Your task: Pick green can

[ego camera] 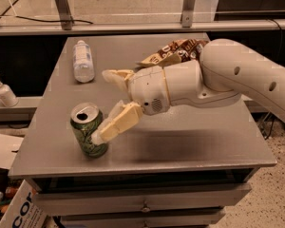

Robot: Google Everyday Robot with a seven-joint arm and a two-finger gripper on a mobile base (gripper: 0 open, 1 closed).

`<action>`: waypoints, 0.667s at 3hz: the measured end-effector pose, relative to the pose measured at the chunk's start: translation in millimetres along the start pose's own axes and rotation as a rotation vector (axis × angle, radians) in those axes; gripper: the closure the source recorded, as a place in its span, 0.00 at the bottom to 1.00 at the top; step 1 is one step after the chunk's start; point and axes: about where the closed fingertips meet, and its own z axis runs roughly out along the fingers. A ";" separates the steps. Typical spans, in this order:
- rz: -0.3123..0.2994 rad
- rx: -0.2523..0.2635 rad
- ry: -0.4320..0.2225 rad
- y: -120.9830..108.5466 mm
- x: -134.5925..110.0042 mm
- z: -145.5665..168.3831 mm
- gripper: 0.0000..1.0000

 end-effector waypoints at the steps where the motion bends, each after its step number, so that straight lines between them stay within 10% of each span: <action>1: 0.034 -0.033 -0.028 3.6 7.3 22.7 0.00; 2: 0.065 -0.058 -0.044 7.0 13.9 40.4 0.00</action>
Offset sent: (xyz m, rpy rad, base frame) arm -0.0084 0.0502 -0.0392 0.0617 0.1271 0.0518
